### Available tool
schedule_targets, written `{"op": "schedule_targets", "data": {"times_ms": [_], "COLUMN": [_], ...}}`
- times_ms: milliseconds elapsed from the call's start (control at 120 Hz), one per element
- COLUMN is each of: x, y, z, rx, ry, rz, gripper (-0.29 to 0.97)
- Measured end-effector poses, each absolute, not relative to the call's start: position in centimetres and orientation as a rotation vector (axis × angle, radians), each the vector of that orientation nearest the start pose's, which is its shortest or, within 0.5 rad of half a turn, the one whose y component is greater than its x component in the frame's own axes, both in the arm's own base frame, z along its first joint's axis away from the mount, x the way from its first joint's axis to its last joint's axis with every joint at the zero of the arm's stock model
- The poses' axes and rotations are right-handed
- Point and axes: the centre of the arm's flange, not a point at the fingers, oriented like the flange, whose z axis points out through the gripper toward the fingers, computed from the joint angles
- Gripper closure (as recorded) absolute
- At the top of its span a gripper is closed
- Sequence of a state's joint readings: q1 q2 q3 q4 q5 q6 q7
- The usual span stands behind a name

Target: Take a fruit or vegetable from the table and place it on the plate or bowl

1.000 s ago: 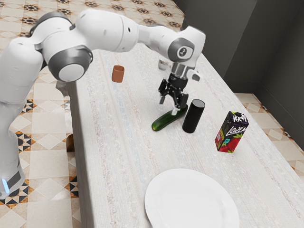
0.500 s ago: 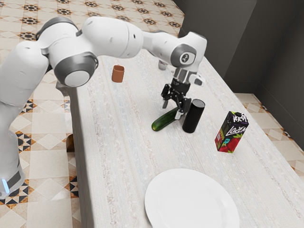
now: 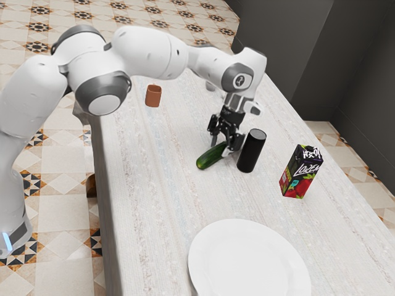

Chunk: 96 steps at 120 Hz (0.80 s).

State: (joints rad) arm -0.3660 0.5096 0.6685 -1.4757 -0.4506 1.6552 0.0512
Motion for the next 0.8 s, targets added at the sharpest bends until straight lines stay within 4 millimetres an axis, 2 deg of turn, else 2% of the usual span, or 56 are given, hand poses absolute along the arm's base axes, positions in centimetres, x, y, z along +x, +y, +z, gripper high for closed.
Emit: {"op": "schedule_targets", "data": {"times_ms": [267, 483, 550, 633, 717, 800], "x": [65.8, 65.8, 65.8, 66.0, 66.0, 66.3], "y": [8.2, 9.2, 10.6, 12.0, 12.8, 11.8], "z": [41.3, 42.3, 44.3, 48.3, 53.7, 59.4], "rx": [-3.241, -3.232, -3.223, -3.206, -3.184, -3.163], "ry": [-0.478, -0.475, -0.494, -0.503, -0.493, -0.436], "rz": [0.312, 0.277, 0.217, 0.111, -0.029, -0.184], "gripper": [0.44, 0.45, 0.47, 0.49, 0.49, 0.49]}}
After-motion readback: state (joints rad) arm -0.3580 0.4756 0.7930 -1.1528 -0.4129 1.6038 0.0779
